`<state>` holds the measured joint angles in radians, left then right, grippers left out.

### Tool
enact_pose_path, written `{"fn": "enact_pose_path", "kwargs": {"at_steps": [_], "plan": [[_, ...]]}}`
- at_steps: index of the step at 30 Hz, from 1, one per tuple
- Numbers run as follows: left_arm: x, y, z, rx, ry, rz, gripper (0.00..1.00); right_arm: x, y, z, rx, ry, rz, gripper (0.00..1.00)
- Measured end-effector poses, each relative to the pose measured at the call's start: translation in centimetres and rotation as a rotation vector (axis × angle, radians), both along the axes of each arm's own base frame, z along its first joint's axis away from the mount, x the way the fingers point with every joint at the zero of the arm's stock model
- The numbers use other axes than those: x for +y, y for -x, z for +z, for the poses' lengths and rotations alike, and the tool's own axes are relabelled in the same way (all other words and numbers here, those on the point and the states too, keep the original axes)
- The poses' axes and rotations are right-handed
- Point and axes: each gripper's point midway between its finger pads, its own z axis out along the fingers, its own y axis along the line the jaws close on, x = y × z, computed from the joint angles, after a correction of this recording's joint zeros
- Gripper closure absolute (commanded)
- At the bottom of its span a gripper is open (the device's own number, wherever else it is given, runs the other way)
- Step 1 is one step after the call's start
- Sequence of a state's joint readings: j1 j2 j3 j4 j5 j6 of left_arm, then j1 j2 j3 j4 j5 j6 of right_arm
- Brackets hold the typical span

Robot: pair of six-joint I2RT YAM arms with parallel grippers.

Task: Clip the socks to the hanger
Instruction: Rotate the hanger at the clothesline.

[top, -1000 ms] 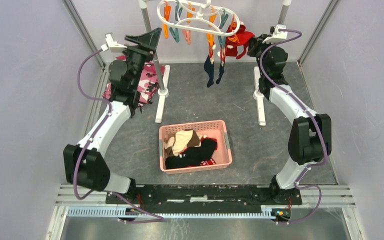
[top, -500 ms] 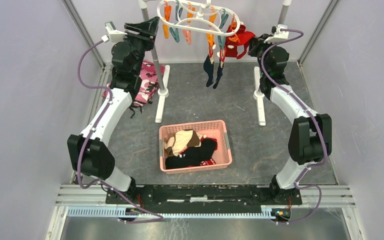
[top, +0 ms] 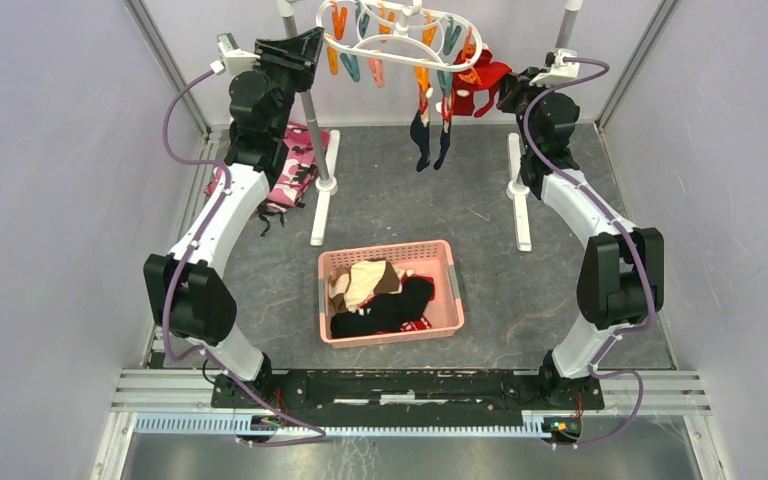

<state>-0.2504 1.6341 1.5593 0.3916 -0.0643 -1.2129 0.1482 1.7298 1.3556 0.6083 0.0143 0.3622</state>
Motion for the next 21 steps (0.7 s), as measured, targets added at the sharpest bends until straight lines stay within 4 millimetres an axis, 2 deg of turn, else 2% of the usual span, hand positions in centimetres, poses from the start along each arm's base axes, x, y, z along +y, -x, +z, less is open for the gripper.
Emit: {"fn": "enact_pose_path", "kwargs": {"at_steps": [5,10,13,21], "plan": [[-0.3,0.2,0.6,-0.015,0.008,-0.021,0.69,0.0,0.0,0.1,-0.003,-0.004,0.002,1.0],[-0.5,0.4,0.8,-0.019,0.022,-0.04,0.86,0.1,0.0,0.1,-0.003,-0.008,0.008,0.99],[-0.6,0.6,1.1,-0.034,0.029,-0.049,0.96,0.1,0.1,0.1,-0.006,-0.008,0.008,0.94],[-1.6,1.3,0.2,-0.027,0.043,-0.071,0.98,0.4,1.4,-1.2,0.012,-0.007,0.036,0.75]]}}
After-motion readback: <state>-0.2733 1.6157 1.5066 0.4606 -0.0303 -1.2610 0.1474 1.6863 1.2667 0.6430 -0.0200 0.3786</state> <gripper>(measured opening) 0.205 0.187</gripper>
